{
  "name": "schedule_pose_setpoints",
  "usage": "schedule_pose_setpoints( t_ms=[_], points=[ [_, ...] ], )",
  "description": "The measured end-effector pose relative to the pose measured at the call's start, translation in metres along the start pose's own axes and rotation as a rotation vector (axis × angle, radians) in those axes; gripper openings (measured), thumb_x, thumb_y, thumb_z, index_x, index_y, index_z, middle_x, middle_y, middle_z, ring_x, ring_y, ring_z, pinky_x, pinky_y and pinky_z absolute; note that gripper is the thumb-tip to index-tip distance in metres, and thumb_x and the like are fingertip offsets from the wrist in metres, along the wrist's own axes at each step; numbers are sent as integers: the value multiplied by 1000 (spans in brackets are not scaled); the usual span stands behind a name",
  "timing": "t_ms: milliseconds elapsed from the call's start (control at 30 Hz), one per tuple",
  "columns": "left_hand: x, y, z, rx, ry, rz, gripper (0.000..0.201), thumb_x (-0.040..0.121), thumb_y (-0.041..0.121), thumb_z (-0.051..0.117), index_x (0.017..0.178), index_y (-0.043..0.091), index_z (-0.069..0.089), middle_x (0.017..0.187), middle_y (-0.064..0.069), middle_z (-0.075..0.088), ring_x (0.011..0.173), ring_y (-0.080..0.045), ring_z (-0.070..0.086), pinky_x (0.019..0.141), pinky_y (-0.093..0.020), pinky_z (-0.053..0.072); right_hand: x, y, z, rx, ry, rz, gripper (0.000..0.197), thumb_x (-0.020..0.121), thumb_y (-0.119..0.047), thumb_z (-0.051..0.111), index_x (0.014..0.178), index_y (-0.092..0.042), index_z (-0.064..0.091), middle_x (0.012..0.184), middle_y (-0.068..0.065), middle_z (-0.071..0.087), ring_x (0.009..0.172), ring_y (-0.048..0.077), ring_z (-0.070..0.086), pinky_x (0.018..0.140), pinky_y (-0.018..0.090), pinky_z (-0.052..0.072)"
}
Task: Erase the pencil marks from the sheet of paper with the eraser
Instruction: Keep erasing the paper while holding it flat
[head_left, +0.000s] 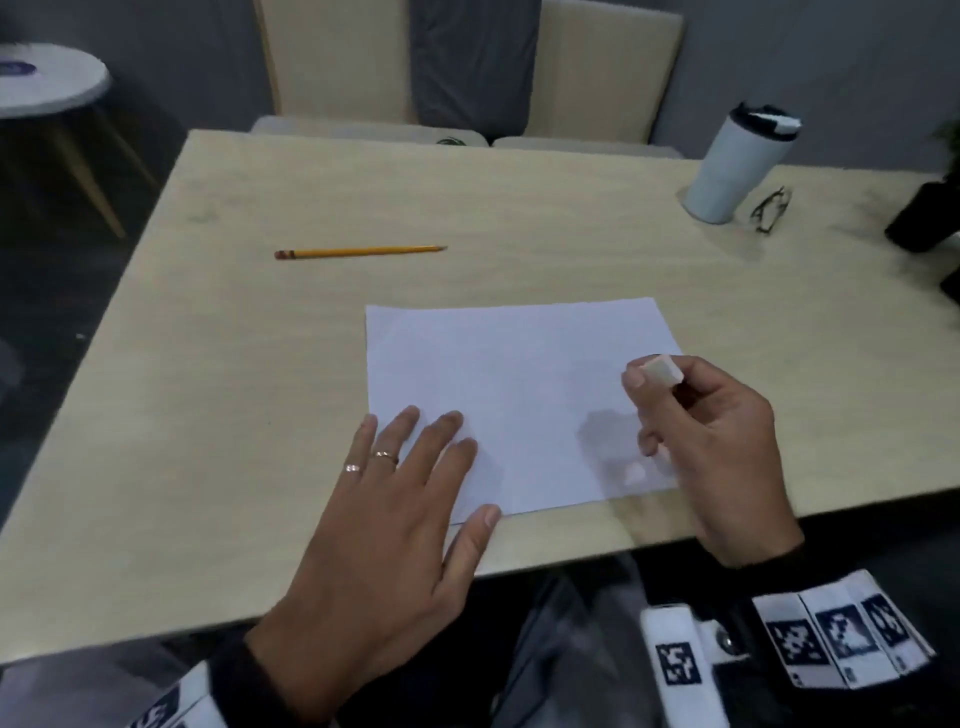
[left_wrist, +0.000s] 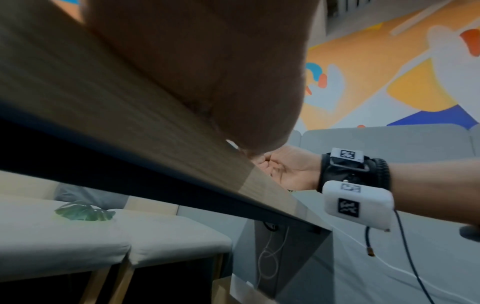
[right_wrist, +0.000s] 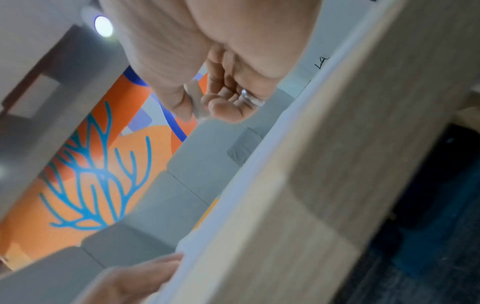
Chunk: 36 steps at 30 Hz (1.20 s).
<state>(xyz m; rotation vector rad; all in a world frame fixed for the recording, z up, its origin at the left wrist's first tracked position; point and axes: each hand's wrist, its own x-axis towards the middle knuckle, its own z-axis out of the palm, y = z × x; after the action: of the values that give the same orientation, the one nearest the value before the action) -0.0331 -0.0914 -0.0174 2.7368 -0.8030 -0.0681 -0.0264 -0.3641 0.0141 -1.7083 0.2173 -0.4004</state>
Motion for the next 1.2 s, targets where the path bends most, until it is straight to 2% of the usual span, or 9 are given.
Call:
schedule_pose_setpoints(
  t_ms=[167,367,533,633,700,833,967,1067,1200],
  points=[
    [7,3,9,52,45,11,54,106,50,36,134,9,59,166,-12,38,159,-30,25,125,-53,27,-31,-4,-1,96,-58,105,22,91,-30,73,101,-11,77,93,5,73,80,17,64,67,26,55],
    [9,2,11,33,42,4,63,106,56,32,144,12,56,172,-6,28,161,-26,21,125,-51,25,-23,-8,11,243,-44,310,21,93,-31,67,102,-12,69,68,5,57,52,15,49,48,23,41],
    [7,2,8,28,15,-1,67,107,60,29,157,18,46,174,-4,22,162,-26,15,128,-49,18,-21,4,14,-12,-32,56,21,97,-26,69,106,-6,70,75,16,60,65,22,57,54,30,50],
    [8,3,7,40,-7,-2,69,108,61,26,160,19,42,175,-4,19,163,-26,12,128,-49,18,-21,12,13,-155,-27,-47,16,97,-19,72,108,-8,76,108,18,68,87,9,65,69,28,56],
    [7,3,6,40,-14,-1,73,107,65,22,164,21,34,176,-3,15,163,-25,8,129,-50,17,-20,12,13,-226,-11,-73,14,96,-15,76,108,-10,80,114,19,65,83,1,60,71,20,51],
    [7,4,4,48,-31,2,86,102,77,15,169,23,17,176,-1,4,163,-24,-2,131,-50,13,-22,5,13,-215,45,-84,8,94,-16,80,102,-14,79,88,0,75,74,9,63,71,23,53],
    [8,5,3,64,-66,-4,93,98,83,12,169,22,9,176,-2,-3,163,-25,-9,131,-51,10,-41,4,36,-398,-121,-154,11,94,-16,82,86,-20,76,71,-2,68,61,11,56,62,23,47],
    [8,6,2,78,-67,-6,90,101,79,14,169,21,12,177,-3,0,163,-26,-6,131,-51,12,-44,10,41,-532,-204,-187,16,94,-20,82,79,-23,74,73,-5,65,70,18,60,67,33,49],
    [8,6,2,67,-66,-5,86,102,76,14,169,22,12,177,-2,-2,163,-24,-8,131,-51,10,-24,14,16,-629,-87,-149,18,92,-30,81,76,-25,75,73,-8,68,80,23,61,75,48,52]
  ],
)
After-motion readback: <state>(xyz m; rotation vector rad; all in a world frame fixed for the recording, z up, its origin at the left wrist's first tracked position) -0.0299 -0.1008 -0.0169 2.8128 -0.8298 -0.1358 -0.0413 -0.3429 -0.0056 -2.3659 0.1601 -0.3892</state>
